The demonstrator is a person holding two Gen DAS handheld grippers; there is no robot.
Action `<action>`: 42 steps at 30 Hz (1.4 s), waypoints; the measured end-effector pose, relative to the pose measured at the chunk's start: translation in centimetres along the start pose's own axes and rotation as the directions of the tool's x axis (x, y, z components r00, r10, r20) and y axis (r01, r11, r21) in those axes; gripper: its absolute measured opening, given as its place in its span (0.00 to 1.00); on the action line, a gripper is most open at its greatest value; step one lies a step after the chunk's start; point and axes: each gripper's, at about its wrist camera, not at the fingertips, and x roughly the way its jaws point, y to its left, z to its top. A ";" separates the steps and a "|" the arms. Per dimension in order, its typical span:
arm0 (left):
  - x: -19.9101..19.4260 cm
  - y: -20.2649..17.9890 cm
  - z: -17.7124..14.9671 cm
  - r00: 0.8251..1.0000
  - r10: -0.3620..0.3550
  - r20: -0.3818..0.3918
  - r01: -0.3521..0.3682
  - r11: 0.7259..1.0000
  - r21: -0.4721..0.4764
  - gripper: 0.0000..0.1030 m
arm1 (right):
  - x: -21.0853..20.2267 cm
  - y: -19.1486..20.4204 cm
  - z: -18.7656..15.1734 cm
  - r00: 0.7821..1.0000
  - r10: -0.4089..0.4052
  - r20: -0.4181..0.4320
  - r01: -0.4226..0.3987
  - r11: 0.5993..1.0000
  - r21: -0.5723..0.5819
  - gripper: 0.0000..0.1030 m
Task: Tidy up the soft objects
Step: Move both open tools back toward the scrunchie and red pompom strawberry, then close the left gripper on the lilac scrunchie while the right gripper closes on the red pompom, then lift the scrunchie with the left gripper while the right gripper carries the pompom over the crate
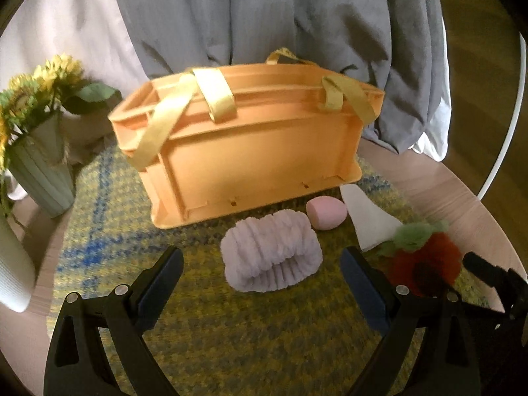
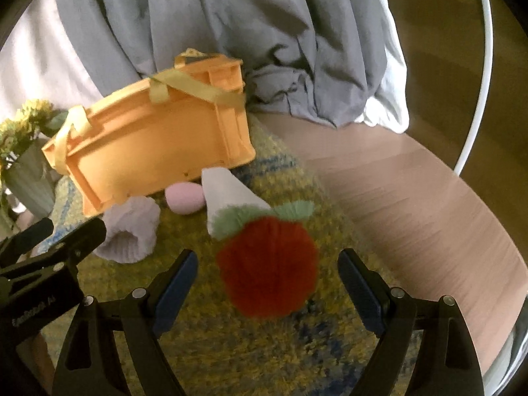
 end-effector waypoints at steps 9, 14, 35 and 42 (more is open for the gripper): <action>3.6 -0.6 0.0 0.999 -0.013 -0.043 0.013 1.000 0.000 0.94 | 2.3 0.4 -0.5 0.999 0.013 -0.037 -0.014 1.000 -0.024 0.82; 5.3 -1.2 0.1 0.998 -0.002 -0.059 0.004 1.000 0.031 0.79 | 3.5 0.2 -0.4 0.997 0.019 -0.073 -0.019 1.000 -0.009 0.67; 2.3 -1.1 0.6 0.999 -0.014 -0.030 0.015 0.999 0.028 0.28 | 2.1 0.3 0.4 0.997 0.073 -0.036 -0.073 0.997 -0.006 0.37; -1.2 -0.7 0.1 1.000 -0.009 0.006 0.009 1.000 0.011 0.28 | -0.4 0.5 0.4 0.995 0.096 0.004 -0.096 0.995 -0.016 0.37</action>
